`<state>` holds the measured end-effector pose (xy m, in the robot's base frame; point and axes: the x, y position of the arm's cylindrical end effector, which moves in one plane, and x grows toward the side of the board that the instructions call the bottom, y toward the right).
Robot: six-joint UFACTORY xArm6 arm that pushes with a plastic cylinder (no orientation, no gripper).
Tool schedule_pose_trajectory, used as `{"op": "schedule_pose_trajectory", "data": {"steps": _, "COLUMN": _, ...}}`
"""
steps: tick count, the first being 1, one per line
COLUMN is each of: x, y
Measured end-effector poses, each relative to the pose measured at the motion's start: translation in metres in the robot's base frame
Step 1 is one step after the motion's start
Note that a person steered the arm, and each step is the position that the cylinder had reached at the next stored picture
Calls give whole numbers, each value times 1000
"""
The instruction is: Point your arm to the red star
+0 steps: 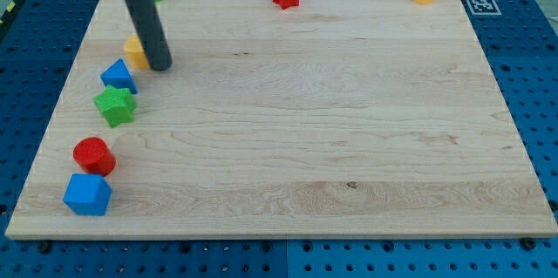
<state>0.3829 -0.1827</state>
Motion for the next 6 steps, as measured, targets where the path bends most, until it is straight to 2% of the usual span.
{"op": "schedule_pose_trajectory", "data": {"steps": 2, "x": 0, "y": -2}}
{"op": "schedule_pose_trajectory", "data": {"steps": 4, "x": -23, "y": 60}}
{"op": "schedule_pose_trajectory", "data": {"steps": 6, "x": -63, "y": 106}}
